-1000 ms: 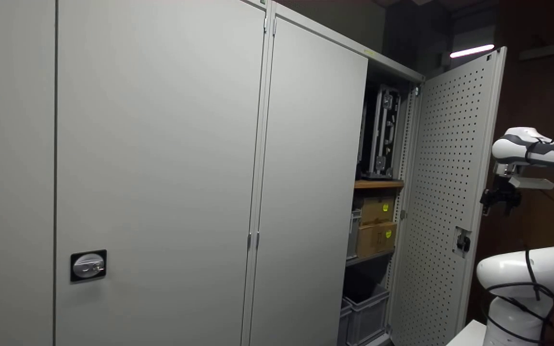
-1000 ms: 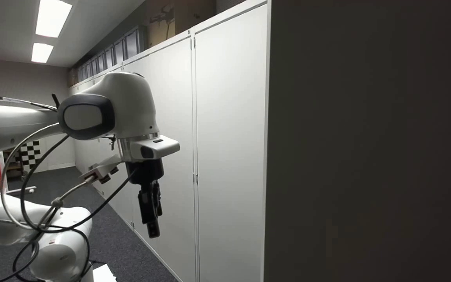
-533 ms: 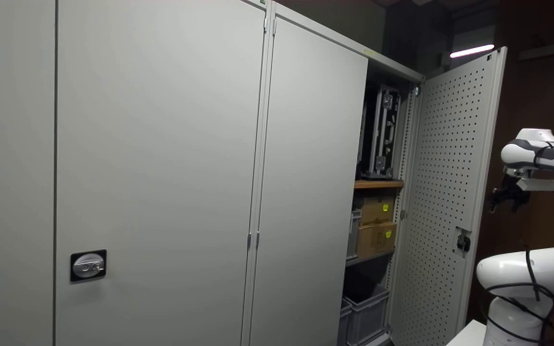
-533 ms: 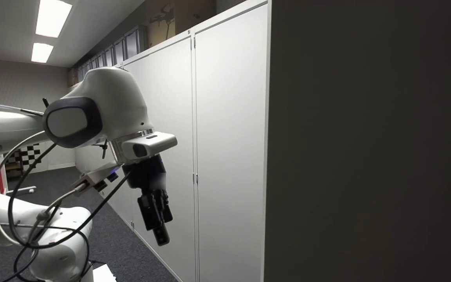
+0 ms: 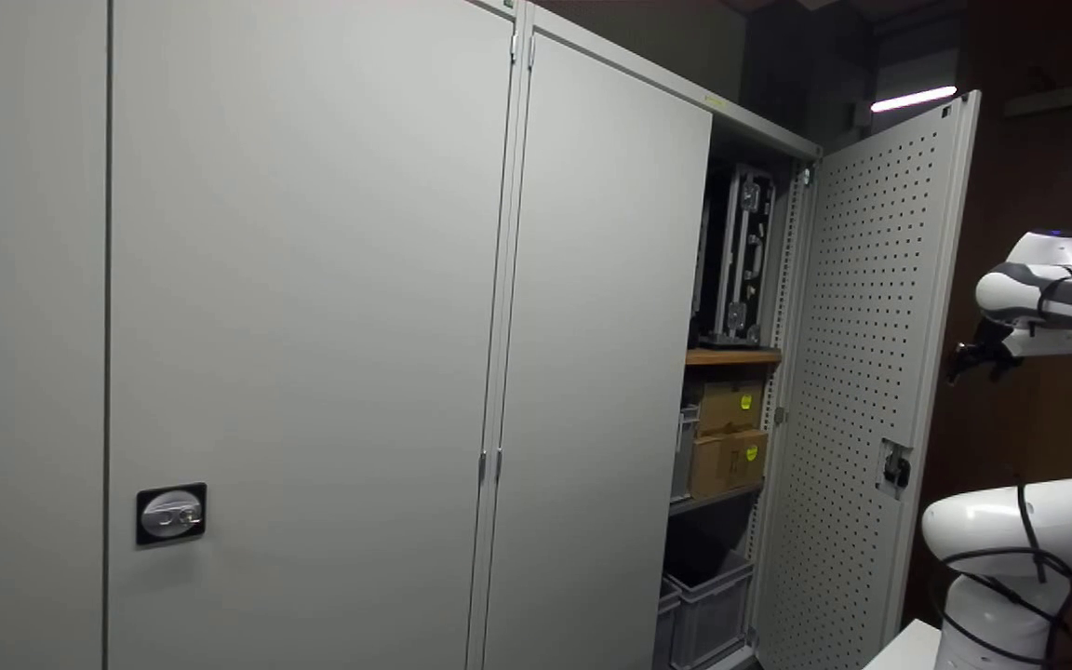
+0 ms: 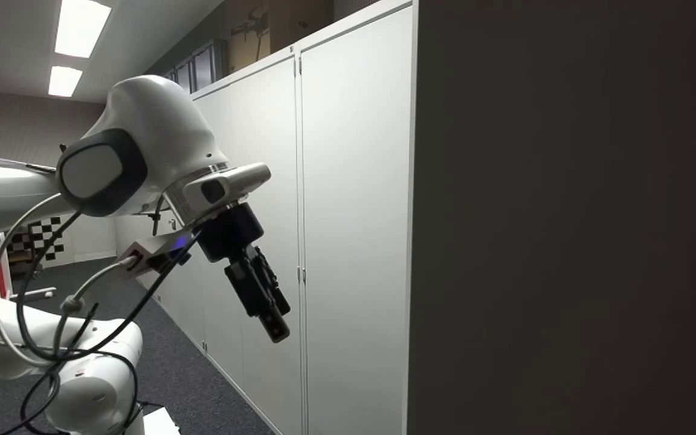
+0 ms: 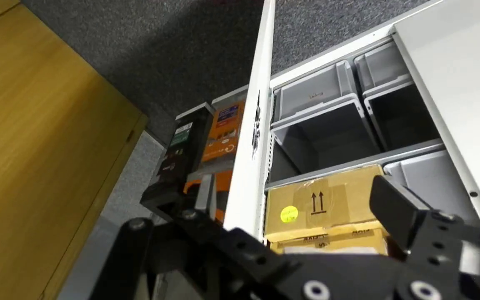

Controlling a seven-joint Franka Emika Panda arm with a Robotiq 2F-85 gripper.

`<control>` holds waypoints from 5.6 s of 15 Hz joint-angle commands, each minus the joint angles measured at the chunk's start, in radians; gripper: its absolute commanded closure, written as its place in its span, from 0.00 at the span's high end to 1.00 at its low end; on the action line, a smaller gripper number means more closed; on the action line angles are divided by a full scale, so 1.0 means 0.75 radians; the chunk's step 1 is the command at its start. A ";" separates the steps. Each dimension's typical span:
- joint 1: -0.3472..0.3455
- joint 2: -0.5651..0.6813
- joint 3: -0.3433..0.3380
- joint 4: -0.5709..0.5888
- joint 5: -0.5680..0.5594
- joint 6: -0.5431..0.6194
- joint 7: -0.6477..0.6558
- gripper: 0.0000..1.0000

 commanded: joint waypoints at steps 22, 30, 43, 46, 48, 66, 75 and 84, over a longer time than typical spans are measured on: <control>0.325 0.220 -0.286 0.342 0.262 0.413 -0.405 1.00; 0.359 0.277 -0.328 0.354 0.365 0.511 -0.364 1.00; 0.356 0.397 -0.340 0.452 0.456 0.536 -0.382 1.00; 0.368 0.423 -0.344 0.464 0.466 0.543 -0.385 1.00; 0.377 0.446 -0.347 0.468 0.475 0.546 -0.388 1.00; 0.424 0.538 -0.306 0.524 0.534 0.540 -0.415 1.00; 0.409 0.506 -0.177 0.484 0.524 0.501 -0.410 1.00; 0.424 0.533 -0.049 0.457 0.552 0.524 -0.416 1.00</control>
